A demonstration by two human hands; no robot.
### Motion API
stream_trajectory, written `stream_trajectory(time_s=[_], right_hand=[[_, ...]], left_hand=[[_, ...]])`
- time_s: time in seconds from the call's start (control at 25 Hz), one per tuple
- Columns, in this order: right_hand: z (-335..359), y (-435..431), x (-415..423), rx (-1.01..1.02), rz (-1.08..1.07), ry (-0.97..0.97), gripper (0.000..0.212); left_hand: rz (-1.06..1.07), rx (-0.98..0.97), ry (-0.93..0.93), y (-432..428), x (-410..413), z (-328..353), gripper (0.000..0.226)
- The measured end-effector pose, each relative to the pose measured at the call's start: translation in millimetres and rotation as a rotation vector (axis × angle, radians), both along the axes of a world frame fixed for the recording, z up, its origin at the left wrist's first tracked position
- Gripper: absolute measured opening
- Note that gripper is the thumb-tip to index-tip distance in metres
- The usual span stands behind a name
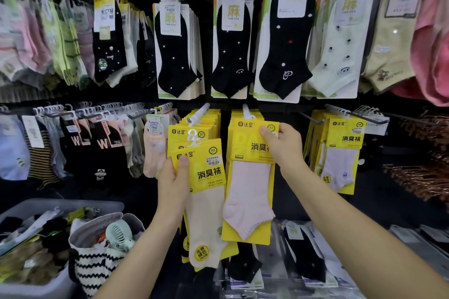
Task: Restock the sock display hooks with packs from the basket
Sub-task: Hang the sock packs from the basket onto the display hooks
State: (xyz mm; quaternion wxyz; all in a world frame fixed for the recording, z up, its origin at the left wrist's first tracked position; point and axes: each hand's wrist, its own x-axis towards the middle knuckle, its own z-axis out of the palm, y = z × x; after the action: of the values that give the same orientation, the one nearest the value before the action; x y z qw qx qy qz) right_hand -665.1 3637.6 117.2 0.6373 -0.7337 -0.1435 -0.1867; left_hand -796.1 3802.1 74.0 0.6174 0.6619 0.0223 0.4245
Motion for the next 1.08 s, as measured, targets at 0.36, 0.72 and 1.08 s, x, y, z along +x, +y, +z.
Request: stream_trajectory(time_s=[0.36,0.72,1.08], right_hand=[[0,0,6,-0.028,-0.002,0.062,0.019],[-19,9,15,-0.244,-0.097,-0.039,0.021],[-35,-15,-15,-0.141,0.037,-0.103,0.031]], left_hand=[[-0.022,0.042,-0.036,-5,3,-3,0.032],[-0.004,0.044,0.016,0,3,-5,0.062],[-0.053,-0.008,0.025,-18,19,-9,0.014]])
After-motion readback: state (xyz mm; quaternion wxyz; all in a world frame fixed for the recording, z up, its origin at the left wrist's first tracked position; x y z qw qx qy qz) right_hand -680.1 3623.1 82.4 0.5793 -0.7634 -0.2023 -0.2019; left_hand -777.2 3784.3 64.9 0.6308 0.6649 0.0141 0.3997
